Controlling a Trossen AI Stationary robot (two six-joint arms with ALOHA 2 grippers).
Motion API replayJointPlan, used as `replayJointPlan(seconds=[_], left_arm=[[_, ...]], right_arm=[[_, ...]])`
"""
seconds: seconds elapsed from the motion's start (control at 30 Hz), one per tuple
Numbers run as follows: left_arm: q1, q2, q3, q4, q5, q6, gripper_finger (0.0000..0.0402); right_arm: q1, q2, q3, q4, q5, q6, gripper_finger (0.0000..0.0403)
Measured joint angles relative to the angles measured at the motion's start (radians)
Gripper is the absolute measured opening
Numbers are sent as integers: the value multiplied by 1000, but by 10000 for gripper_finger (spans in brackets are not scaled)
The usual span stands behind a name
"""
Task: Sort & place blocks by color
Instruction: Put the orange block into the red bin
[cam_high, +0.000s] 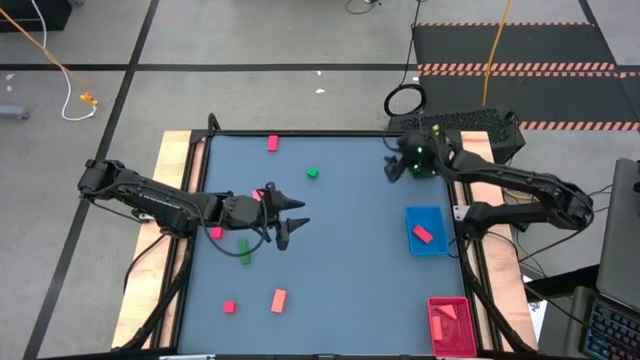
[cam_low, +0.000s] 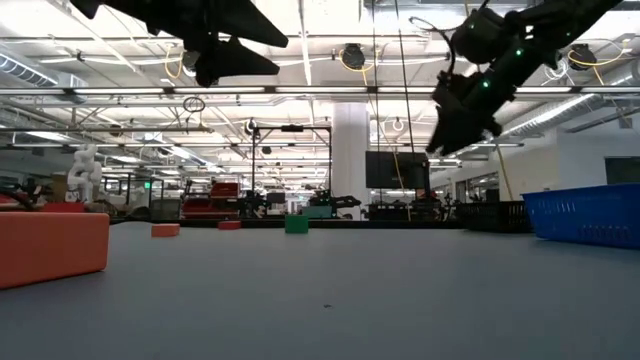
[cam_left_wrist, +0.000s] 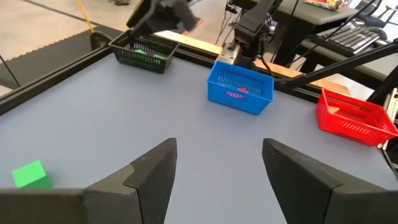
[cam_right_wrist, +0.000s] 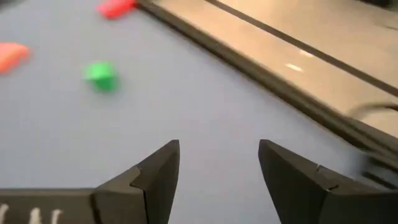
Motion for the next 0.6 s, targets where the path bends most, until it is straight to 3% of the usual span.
replayJointPlan(seconds=[0.23,0.6], left_arm=[[2,0,0,0,0,-10,239],[2,0,0,-8,-29,10,239]], right_arm=[[188,1,-170,335,-34,47,214],[385,-11,-308,679,-35,-98,214]])
